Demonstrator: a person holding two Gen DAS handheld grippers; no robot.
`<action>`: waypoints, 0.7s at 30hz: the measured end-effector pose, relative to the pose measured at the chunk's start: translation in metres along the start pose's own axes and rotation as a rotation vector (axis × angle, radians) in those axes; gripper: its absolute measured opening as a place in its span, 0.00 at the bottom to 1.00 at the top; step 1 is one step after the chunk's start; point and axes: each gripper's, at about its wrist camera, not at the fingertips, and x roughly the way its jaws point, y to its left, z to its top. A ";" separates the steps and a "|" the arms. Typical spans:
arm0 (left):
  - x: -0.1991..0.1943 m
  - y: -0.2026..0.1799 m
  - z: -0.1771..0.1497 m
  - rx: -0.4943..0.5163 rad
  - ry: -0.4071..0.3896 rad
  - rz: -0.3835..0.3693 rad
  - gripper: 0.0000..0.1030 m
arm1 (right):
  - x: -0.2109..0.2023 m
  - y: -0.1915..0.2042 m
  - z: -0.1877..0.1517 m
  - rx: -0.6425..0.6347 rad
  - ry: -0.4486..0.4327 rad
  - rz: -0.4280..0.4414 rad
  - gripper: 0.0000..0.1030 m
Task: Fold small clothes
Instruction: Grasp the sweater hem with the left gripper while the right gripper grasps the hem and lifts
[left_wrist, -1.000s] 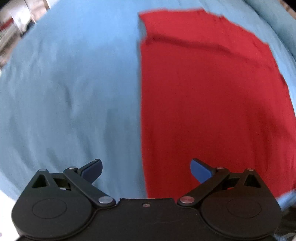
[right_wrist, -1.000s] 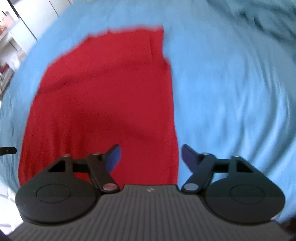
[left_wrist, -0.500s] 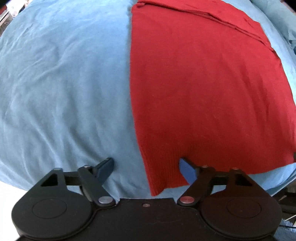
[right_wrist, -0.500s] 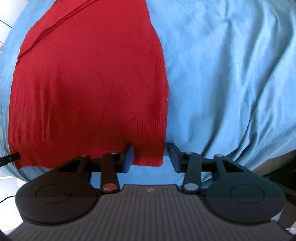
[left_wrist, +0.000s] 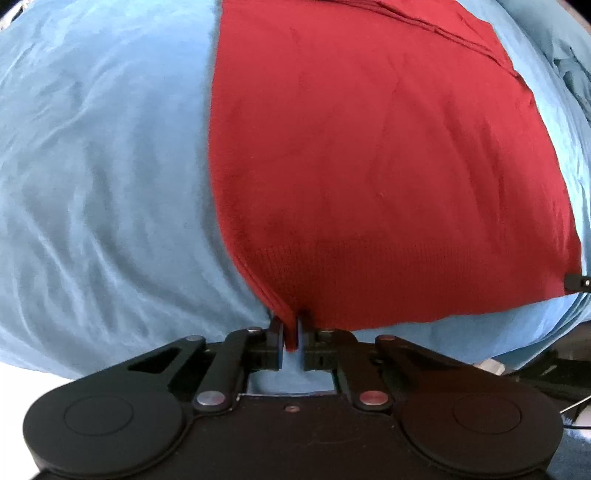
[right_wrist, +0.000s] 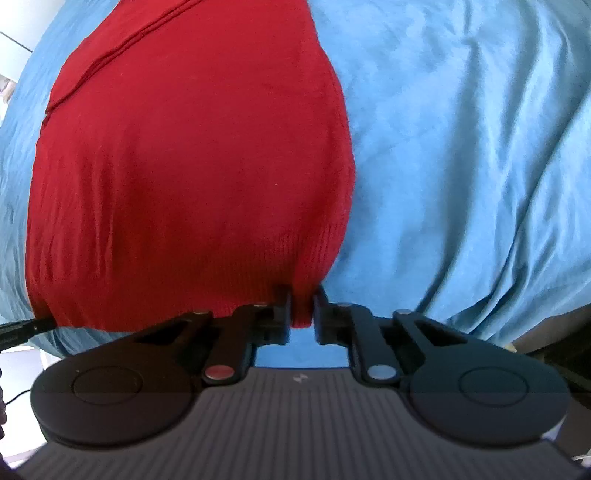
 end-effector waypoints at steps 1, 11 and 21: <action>-0.001 -0.001 0.000 -0.001 0.000 -0.002 0.06 | 0.000 0.002 0.000 -0.008 -0.001 -0.004 0.23; -0.066 0.010 0.030 -0.042 -0.102 -0.058 0.06 | -0.036 -0.001 0.019 0.061 -0.006 0.110 0.23; -0.151 0.011 0.094 -0.166 -0.298 -0.122 0.05 | -0.121 0.005 0.096 0.190 -0.124 0.314 0.22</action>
